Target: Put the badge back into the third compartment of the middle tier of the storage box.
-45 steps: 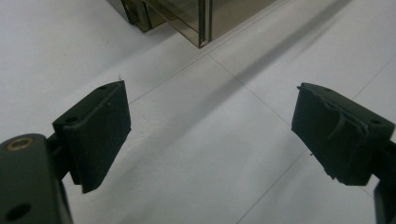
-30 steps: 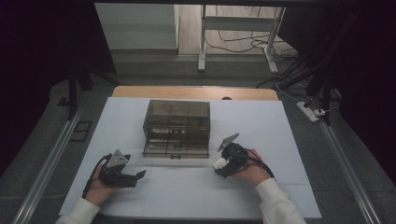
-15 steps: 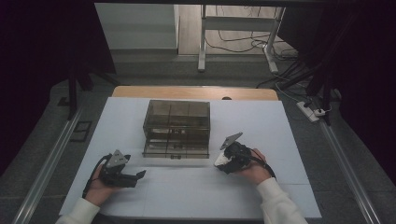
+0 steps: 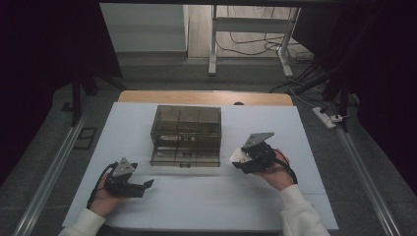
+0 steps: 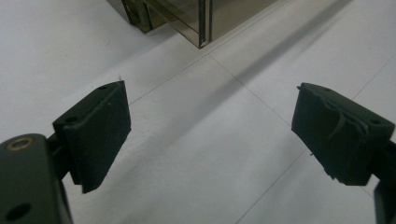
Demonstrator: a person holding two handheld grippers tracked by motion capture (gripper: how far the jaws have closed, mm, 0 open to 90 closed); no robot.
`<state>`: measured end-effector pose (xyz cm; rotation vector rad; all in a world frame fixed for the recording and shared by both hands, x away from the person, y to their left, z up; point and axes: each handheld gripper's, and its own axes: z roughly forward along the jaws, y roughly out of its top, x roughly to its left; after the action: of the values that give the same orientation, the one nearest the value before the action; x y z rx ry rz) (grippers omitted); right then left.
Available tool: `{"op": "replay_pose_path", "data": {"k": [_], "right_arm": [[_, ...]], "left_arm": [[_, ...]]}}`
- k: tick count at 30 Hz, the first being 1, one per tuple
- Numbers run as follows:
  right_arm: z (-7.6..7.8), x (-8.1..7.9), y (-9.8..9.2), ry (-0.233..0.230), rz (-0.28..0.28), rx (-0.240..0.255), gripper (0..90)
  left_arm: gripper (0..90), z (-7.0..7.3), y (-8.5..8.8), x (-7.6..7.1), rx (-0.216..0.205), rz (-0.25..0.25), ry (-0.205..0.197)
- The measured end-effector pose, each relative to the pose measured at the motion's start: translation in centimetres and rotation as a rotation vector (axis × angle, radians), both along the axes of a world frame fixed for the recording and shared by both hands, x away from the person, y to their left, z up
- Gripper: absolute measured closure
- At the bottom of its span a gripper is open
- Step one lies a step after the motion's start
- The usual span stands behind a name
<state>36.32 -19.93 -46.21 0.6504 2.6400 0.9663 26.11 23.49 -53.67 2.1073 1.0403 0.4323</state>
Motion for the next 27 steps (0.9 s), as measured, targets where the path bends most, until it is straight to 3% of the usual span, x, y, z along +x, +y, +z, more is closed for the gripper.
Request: {"op": "replay_pose_path", "data": {"k": [10,27], "right_arm": [[1.5,-0.4,-0.2,-0.051,0.012,0.076,33.4],[2.7,-0.6,0.7,-0.118,0.039,0.147,33.4]], "left_arm": [[12.0,0.0,0.0,0.0,-0.001,0.0,0.0],[12.0,0.1,0.0,0.0,-0.002,0.002,-0.001]]}}
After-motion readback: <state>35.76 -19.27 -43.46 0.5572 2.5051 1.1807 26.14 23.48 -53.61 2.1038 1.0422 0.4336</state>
